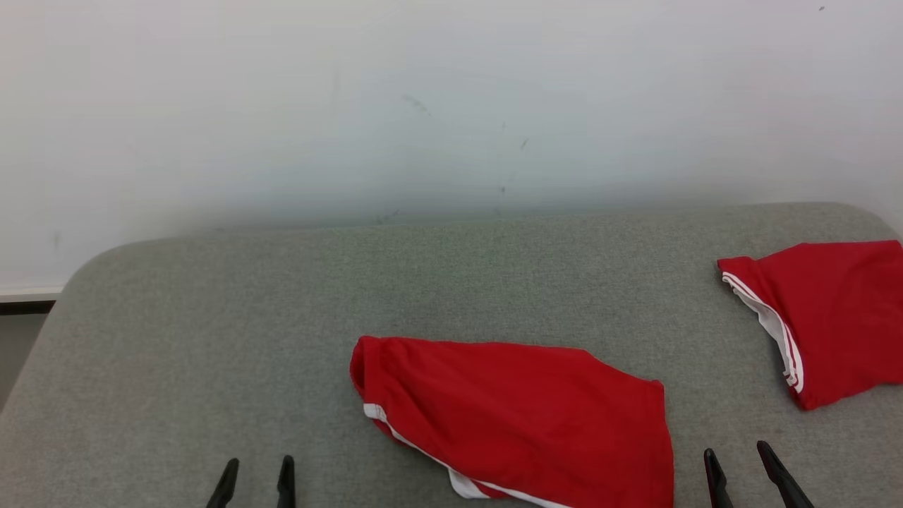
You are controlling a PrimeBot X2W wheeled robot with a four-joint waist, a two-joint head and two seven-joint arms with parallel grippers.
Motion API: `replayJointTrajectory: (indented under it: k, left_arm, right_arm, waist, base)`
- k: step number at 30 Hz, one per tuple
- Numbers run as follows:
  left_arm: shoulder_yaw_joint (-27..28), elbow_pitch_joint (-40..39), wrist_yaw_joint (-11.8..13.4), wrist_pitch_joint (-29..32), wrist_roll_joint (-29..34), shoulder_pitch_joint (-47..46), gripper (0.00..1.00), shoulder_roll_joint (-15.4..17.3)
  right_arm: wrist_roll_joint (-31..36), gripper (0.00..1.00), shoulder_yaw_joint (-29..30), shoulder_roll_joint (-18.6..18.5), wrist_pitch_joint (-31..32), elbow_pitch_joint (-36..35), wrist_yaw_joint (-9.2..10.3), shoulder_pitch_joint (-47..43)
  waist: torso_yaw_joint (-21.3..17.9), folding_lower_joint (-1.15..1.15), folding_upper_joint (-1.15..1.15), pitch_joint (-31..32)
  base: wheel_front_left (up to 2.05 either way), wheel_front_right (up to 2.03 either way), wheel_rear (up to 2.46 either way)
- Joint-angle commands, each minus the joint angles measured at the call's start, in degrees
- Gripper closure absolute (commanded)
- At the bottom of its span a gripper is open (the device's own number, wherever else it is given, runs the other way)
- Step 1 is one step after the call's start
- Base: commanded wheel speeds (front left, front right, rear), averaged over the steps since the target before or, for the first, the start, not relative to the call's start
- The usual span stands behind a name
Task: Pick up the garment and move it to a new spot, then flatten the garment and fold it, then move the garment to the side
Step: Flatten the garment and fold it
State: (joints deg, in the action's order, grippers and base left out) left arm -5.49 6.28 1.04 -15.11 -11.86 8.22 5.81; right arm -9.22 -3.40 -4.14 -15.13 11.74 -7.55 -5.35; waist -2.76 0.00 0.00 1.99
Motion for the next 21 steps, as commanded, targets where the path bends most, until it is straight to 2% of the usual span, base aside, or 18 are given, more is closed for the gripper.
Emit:
replayJointTrajectory:
  k: [1, 8, 15, 18, 21]
  left_arm:
    - [0.81, 0.14, -0.51, -0.02, 0.62, 0.23, 0.0, -0.28]
    - [3.65, 0.45, -3.14, -0.02, 3.14, 0.06, 0.0, -1.98]
    - [4.64, -0.2, -4.34, -0.02, 4.45, -0.16, 0.0, -2.56]
    - [4.33, 0.27, -5.1, -0.02, 4.66, -0.78, 0.0, -2.63]
    - [3.47, 2.2, -6.21, -0.01, 4.86, -2.1, 0.0, -2.17]
  right_arm:
    - [-0.18, 0.0, -0.08, -0.18, 0.02, 0.11, 0.14, 0.44]
    - [-0.26, 0.0, -0.17, -0.56, 0.02, -0.17, 0.14, 0.55]
    - [-2.08, 0.0, -0.59, -1.19, 0.02, -1.91, 0.14, 0.48]
    - [-4.07, 0.0, -2.85, -2.87, 0.02, -0.94, 0.14, -0.36]
    - [-6.48, 0.0, -6.59, -5.45, 3.01, 0.59, 0.14, -0.35]
  waist:
    - [0.05, 0.0, 0.0, -0.07]
    - [0.07, 0.0, 0.0, -0.38]
    - [-0.17, 0.0, 0.0, -0.16]
    - [-0.24, 0.0, 0.0, -0.08]
    - [-0.25, 0.0, 0.0, -0.27]
  base:
    - [0.0, 0.0, 0.0]
    - [0.0, 0.0, 0.0]
    - [0.0, 0.0, 0.0]
    - [0.0, 0.0, 0.0]
    - [0.0, 0.0, 0.0]
